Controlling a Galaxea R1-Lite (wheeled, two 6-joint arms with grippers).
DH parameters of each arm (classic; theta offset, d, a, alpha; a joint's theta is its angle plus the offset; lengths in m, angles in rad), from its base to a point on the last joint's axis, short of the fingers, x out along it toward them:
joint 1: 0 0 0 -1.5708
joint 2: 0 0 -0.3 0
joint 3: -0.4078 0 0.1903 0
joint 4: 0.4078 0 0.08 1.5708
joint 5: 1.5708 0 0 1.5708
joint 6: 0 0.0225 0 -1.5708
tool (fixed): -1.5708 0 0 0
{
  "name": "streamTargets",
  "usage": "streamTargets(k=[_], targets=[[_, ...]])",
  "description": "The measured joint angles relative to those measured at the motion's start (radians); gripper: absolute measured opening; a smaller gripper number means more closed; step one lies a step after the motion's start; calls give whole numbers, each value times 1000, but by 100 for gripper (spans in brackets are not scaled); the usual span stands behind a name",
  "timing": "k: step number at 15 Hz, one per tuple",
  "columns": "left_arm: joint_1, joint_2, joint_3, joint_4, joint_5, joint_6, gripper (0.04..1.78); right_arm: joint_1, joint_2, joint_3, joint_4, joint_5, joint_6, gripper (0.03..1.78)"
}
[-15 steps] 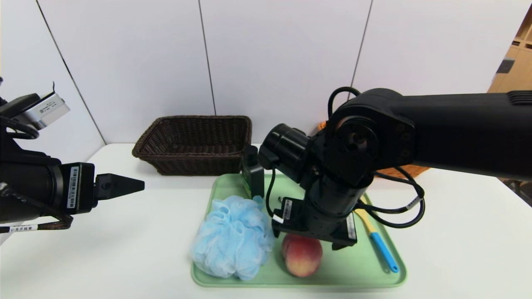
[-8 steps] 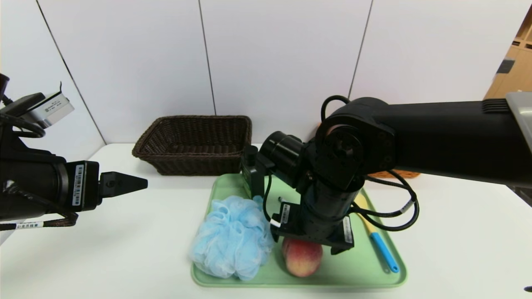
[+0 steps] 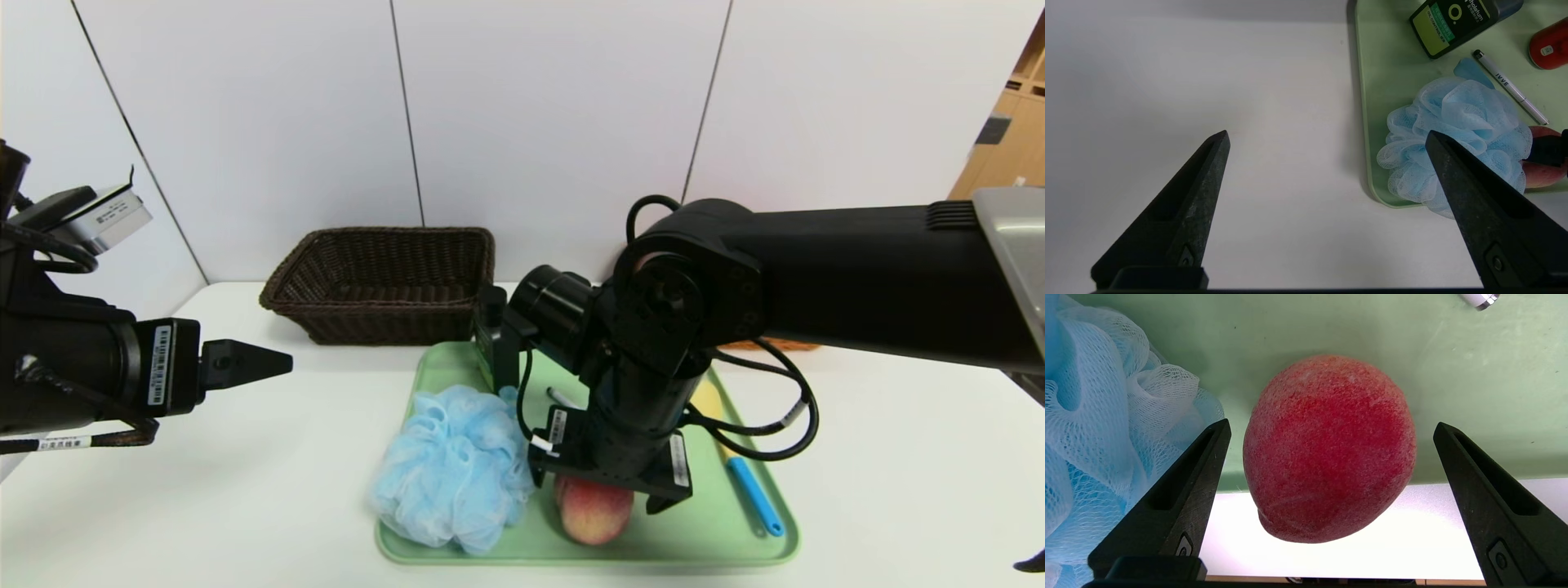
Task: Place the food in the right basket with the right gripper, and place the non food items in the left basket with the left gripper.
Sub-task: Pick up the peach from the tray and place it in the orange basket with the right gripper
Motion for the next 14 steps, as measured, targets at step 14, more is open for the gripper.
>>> streamTargets(k=[14], targets=[[0, 1, 19, 0, 1, -1, 169, -13, -37, -13, 4, 20, -1, 110]])
